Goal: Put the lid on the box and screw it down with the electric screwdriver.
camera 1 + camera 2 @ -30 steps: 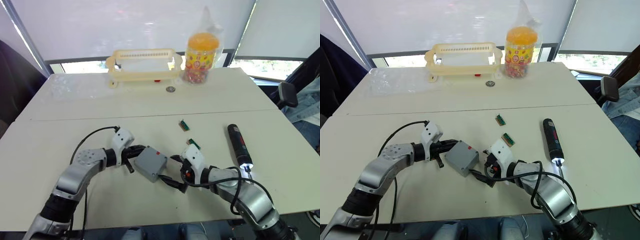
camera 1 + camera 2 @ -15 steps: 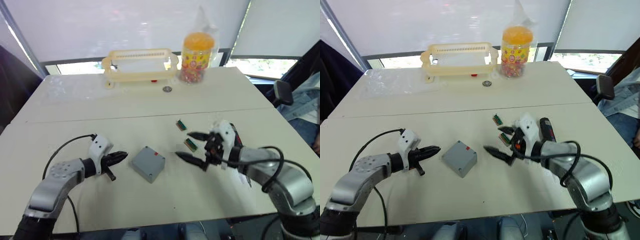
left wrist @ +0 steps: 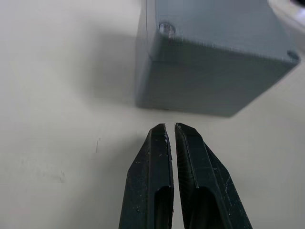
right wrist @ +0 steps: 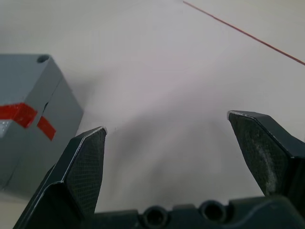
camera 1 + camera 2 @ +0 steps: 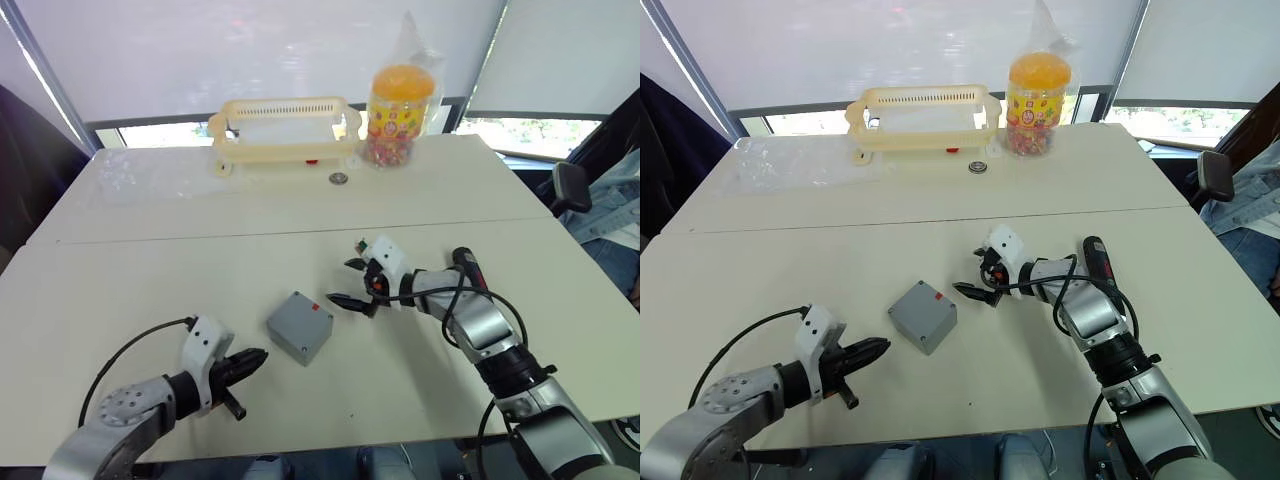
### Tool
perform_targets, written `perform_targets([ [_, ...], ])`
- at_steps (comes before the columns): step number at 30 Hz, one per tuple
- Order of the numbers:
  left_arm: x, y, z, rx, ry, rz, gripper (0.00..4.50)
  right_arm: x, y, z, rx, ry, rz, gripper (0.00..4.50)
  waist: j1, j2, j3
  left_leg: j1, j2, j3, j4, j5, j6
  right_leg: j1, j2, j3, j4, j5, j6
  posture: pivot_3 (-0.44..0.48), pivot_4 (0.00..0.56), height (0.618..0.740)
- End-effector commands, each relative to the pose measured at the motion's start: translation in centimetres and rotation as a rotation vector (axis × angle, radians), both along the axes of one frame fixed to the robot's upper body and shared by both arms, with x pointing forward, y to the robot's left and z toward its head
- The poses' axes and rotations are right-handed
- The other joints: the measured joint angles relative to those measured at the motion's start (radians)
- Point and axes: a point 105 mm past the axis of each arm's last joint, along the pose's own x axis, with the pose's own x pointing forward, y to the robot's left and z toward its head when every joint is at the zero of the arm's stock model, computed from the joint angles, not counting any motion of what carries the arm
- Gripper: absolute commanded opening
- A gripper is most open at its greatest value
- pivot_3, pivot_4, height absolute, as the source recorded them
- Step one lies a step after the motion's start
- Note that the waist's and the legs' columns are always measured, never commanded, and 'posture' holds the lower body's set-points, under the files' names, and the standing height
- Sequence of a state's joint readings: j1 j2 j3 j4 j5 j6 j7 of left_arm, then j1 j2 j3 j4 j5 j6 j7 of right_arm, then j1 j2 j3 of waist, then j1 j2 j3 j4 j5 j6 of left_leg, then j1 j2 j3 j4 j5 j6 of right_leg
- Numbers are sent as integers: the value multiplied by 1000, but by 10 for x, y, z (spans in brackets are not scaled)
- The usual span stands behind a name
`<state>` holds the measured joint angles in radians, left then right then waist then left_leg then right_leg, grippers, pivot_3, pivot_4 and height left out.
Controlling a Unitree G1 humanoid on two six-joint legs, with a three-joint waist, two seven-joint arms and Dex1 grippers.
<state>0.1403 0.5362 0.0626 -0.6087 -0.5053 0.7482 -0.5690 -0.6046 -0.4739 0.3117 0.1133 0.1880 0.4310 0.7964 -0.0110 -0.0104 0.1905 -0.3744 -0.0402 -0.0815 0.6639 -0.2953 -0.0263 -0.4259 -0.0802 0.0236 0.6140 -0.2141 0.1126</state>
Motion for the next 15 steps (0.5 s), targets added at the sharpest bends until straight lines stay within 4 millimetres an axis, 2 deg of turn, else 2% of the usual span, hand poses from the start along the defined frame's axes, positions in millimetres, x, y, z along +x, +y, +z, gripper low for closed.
perform_targets([
  [1,12,-7,9,7,-65,-12,255,-6,8,9,-5,-39,67,4444,-2,0,0,0,0,0,0,0,0,0,0,0,0,0,0,0,150,740],
  [5,22,-10,11,27,-89,-37,255,-15,8,7,-3,-30,77,4444,-2,0,0,0,0,0,0,0,0,0,1,0,0,0,0,0,150,740],
  [9,35,-15,19,42,-124,-97,255,-34,6,6,20,-5,64,4444,2,0,0,0,-1,-1,0,0,0,0,0,0,0,0,0,0,150,740],
  [15,44,-18,22,58,-135,-183,255,-54,7,5,54,23,1,4444,-4,0,0,0,-1,-1,0,0,0,0,1,0,0,0,0,0,150,740],
])
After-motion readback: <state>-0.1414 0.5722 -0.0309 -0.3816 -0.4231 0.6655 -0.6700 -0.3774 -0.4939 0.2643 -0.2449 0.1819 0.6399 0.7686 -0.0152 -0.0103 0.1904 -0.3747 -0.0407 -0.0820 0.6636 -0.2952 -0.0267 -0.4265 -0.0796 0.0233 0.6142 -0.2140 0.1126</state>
